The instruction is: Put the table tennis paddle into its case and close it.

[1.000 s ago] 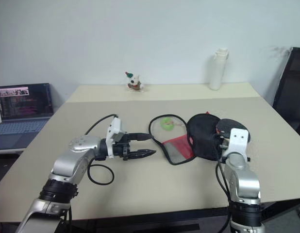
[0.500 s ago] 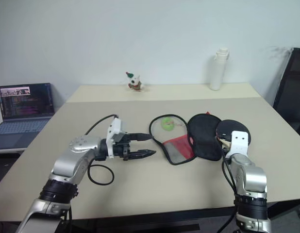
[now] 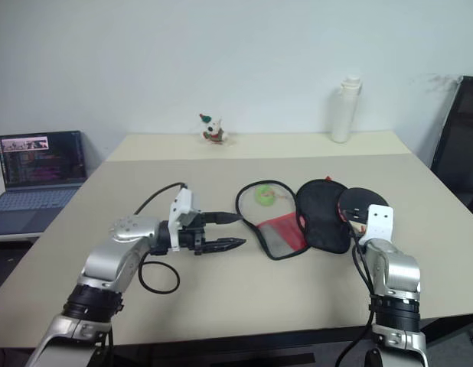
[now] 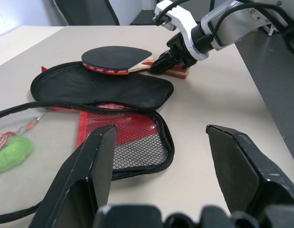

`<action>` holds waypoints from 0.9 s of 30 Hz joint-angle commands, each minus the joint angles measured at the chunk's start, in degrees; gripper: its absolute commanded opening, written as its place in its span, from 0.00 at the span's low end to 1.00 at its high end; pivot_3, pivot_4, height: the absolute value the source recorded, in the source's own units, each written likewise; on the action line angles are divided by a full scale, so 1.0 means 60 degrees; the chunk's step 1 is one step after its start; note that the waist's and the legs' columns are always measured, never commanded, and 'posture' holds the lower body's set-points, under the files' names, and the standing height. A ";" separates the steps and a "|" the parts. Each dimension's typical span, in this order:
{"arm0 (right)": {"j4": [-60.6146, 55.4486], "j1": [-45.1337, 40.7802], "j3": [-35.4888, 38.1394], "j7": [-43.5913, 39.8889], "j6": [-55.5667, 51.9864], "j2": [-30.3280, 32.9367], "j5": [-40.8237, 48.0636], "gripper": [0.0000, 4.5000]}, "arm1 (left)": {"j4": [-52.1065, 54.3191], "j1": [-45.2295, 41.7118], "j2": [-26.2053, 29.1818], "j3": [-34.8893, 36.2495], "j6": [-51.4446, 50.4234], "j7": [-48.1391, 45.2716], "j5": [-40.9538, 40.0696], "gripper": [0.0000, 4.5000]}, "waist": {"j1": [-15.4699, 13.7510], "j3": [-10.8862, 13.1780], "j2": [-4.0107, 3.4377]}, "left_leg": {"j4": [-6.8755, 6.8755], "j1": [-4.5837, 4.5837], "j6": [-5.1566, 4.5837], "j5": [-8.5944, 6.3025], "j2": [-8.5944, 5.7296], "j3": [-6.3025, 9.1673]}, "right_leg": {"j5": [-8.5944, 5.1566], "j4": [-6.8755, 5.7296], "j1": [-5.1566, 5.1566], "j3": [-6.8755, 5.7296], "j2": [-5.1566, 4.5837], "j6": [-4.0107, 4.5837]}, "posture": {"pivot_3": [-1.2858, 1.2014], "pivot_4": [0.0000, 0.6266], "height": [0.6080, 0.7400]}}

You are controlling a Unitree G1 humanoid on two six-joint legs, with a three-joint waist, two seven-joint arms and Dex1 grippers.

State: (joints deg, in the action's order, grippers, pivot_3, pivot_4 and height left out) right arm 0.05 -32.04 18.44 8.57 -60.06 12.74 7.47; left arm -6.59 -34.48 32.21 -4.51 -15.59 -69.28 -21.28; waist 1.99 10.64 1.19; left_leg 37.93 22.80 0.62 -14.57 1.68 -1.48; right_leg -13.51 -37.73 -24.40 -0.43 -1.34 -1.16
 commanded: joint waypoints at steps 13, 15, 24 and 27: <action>-0.2416 -0.1146 -0.0891 0.0254 -0.0261 -0.1216 0.0116 0.23 | 0.0268 -0.0051 0.0065 0.0082 0.0174 0.0007 0.0016 0.73 | 0.0033 0.0002 -0.0004 | -0.0011 0.0022 0.0000 0.0000 0.0013 0.0006 | 0.0001 -0.0022 -0.0058 0.0014 0.0015 0.0002 | 0.52 0.24 1.00; -0.2287 -0.1136 -0.0966 0.0315 -0.0254 -0.1538 0.0097 0.23 | 0.0244 -0.0074 0.0052 0.0069 0.0184 0.0003 0.0028 0.73 | -0.0016 0.0002 -0.0004 | -0.0010 0.0024 0.0000 0.0000 0.0014 0.0005 | 0.0001 -0.0021 -0.0057 0.0007 0.0015 0.0003 | 0.52 0.24 1.00; -0.0824 -0.1189 -0.1043 0.0410 0.0752 -0.1909 -0.0143 0.23 | 0.0330 -0.0027 0.0107 0.0109 0.0171 0.0021 0.0044 0.73 | -0.0058 0.0002 -0.0004 | -0.0008 0.0040 0.0000 0.0000 0.0001 0.0002 | 0.0024 -0.0004 -0.0059 0.0011 -0.0022 0.0039 | 0.52 0.24 1.00; -0.0453 -0.1145 -0.1077 0.0376 0.1030 -0.1740 -0.0248 0.23 | 0.0322 -0.0015 0.0153 0.0138 0.0183 0.0019 0.0056 0.73 | -0.0051 0.0002 -0.0004 | -0.0008 0.0039 0.0000 0.0000 -0.0001 0.0002 | 0.0023 -0.0005 -0.0059 0.0007 -0.0019 0.0038 | 0.52 0.24 1.00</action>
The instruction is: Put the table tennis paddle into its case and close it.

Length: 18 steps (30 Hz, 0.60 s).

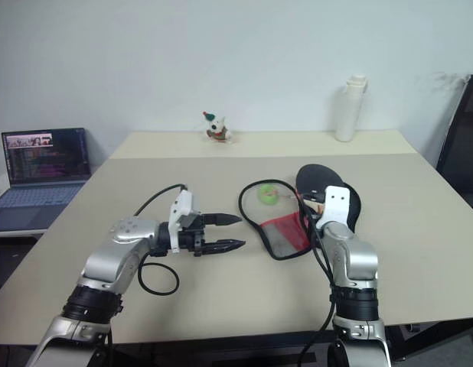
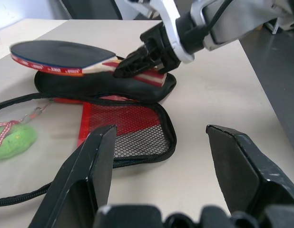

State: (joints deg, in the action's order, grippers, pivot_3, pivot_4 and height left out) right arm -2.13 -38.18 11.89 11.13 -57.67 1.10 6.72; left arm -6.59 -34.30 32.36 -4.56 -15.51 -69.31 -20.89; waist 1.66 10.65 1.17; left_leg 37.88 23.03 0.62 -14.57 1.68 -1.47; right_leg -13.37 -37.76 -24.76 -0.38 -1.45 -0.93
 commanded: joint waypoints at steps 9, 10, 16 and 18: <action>0.0548 -0.0024 0.0016 -0.0033 0.0734 0.0215 -0.0159 0.23 | 0.0369 -0.0012 0.0132 0.0153 0.0165 0.0051 -0.0014 0.73 | 0.0043 0.0000 0.0000 | -0.0001 -0.0004 0.0000 0.0000 0.0002 -0.0002 | -0.0004 -0.0009 -0.0008 0.0005 0.0019 -0.0006 | 0.52 0.24 1.00; 0.0512 -0.0003 -0.0014 -0.0033 0.0728 0.0195 -0.0161 0.23 | 0.0365 -0.0005 0.0134 0.0154 0.0173 0.0049 -0.0012 0.73 | 0.0042 0.0000 0.0000 | -0.0001 -0.0003 0.0000 0.0000 0.0002 -0.0003 | -0.0004 -0.0012 -0.0013 0.0007 0.0019 -0.0006 | 0.52 0.24 1.00; 0.0591 0.0074 -0.0079 -0.0055 0.0795 0.0215 -0.0213 0.23 | 0.0351 0.0004 0.0098 0.0135 0.0197 0.0066 0.0001 0.73 | 0.0039 0.0000 0.0000 | -0.0001 -0.0002 0.0000 0.0000 0.0002 -0.0003 | -0.0004 -0.0012 -0.0015 0.0008 0.0018 -0.0006 | 0.52 0.24 1.00; 0.0579 0.0109 0.0068 0.0085 0.0944 0.0162 -0.0212 0.31 | 0.0347 0.0004 0.0091 0.0136 0.0203 0.0073 0.0001 0.73 | 0.0038 0.0000 0.0000 | -0.0001 -0.0001 0.0000 0.0000 0.0001 -0.0002 | -0.0004 -0.0012 -0.0015 0.0008 0.0018 -0.0005 | 0.52 0.24 1.00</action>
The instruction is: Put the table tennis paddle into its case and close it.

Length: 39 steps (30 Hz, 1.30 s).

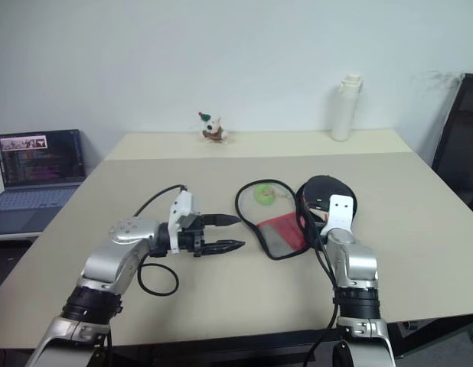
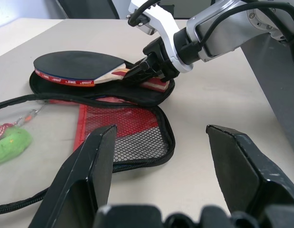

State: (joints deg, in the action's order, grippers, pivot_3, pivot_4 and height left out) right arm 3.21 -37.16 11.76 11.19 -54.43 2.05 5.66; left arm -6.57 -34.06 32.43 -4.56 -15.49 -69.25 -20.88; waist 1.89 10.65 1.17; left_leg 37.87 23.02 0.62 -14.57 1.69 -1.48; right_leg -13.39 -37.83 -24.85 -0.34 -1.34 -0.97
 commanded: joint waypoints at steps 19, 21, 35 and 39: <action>-0.4832 0.1187 -0.1219 -0.5115 -0.0990 0.3372 0.2447 1.00 | -0.2210 -0.0322 0.0324 0.0367 0.1016 0.1496 0.1260 0.64 | -0.0039 -0.0002 0.0003 | 0.0003 -0.0002 -0.0001 -0.0001 -0.0002 0.0009 | -0.0019 0.0001 0.0004 -0.0013 0.0000 -0.0031 | 0.52 0.24 1.00; -0.5093 0.1291 -0.0595 -0.5727 -0.1590 0.3544 0.3446 1.00 | -0.2631 -0.0456 0.0299 0.0322 0.1145 0.1441 0.1347 0.52 | -0.0034 0.0000 0.0006 | 0.0004 -0.0001 -0.0001 -0.0001 -0.0002 0.0006 | -0.0019 0.0003 0.0006 -0.0014 0.0000 -0.0032 | 0.52 0.24 1.00; -0.5671 0.1570 -0.0327 -0.6617 -0.1420 0.5021 0.4453 1.00 | -0.8250 -0.3064 -0.1674 -0.0090 0.3045 0.2811 0.2886 0.01 | -0.0093 0.0003 0.0032 | 0.0015 0.0000 -0.0001 -0.0001 -0.0016 -0.0005 | -0.0018 0.0020 0.0035 -0.0037 -0.0007 -0.0033 | 0.52 0.24 1.00; -0.5914 0.1732 -0.0338 -0.6642 -0.1415 0.5173 0.4618 1.00 | -0.9434 -0.3772 -0.2267 -0.0031 0.3443 0.3179 0.3140 0.01 | -0.0095 0.0006 0.0038 | 0.0014 0.0004 -0.0002 -0.0001 -0.0017 -0.0007 | -0.0018 0.0023 0.0035 -0.0041 -0.0007 -0.0034 | 0.52 0.24 1.00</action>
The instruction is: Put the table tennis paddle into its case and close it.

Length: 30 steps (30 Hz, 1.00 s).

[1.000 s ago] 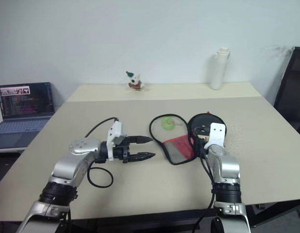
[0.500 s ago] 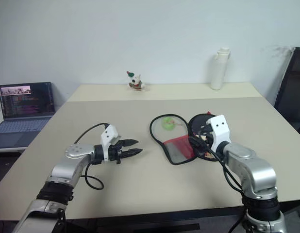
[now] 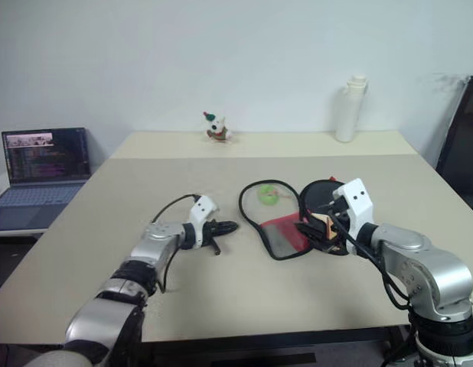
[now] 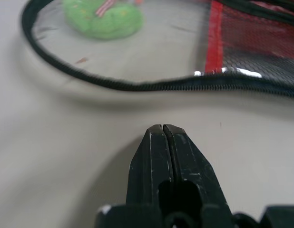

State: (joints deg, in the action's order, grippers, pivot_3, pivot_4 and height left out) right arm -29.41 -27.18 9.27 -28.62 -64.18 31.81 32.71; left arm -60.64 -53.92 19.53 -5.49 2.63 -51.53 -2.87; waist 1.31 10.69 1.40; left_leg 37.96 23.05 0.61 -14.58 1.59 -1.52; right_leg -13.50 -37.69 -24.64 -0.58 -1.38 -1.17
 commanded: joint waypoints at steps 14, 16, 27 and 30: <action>-0.0651 0.1278 0.1193 0.0121 -0.0064 0.1182 0.0169 1.00 | -0.2044 -0.3519 -0.2129 0.0230 0.1045 0.0355 0.0649 0.01 | -0.0082 0.0013 0.0022 | 0.0001 0.0009 0.0000 -0.0001 -0.0007 -0.0006 | 0.0000 0.0011 0.0001 -0.0003 -0.0001 -0.0004 | 0.52 0.24 1.00; -0.0648 0.1388 0.1409 0.0178 -0.0177 0.1320 0.0180 1.00 | -0.2175 -0.3932 -0.2532 0.0263 0.1071 0.0573 0.0697 0.01 | -0.0080 0.0013 0.0022 | 0.0001 0.0010 0.0000 -0.0002 -0.0007 -0.0007 | -0.0001 0.0015 0.0002 -0.0002 0.0000 -0.0004 | 0.52 0.24 1.00; -0.0314 0.1228 0.1821 0.0582 -0.0573 0.1627 0.0041 1.00 | -0.2521 -0.4680 -0.3438 0.0649 0.1050 0.1710 0.0779 0.01 | 0.0035 0.0015 0.0025 | -0.0002 -0.0007 -0.0002 -0.0002 0.0000 -0.0009 | -0.0002 0.0001 0.0002 0.0006 0.0010 -0.0006 | 0.52 0.24 1.00; 0.0216 0.1010 0.1561 0.0711 -0.0337 0.1503 -0.0176 1.00 | -0.2454 -0.4555 -0.3158 0.0780 0.1160 0.1497 0.0720 0.01 | 0.0045 0.0015 0.0025 | -0.0001 -0.0006 -0.0002 -0.0002 -0.0001 -0.0014 | -0.0002 0.0001 0.0002 0.0011 0.0009 -0.0006 | 0.52 0.24 1.00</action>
State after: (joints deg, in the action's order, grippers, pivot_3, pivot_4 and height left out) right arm -28.84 -19.71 18.59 -24.84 -67.74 40.50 32.54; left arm -76.57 -79.67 -0.60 -1.82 8.09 -42.07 1.61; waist 1.58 10.78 1.55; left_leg 37.95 23.00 0.60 -14.59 1.58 -1.62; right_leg -13.51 -37.68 -24.63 -0.50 -1.33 -1.20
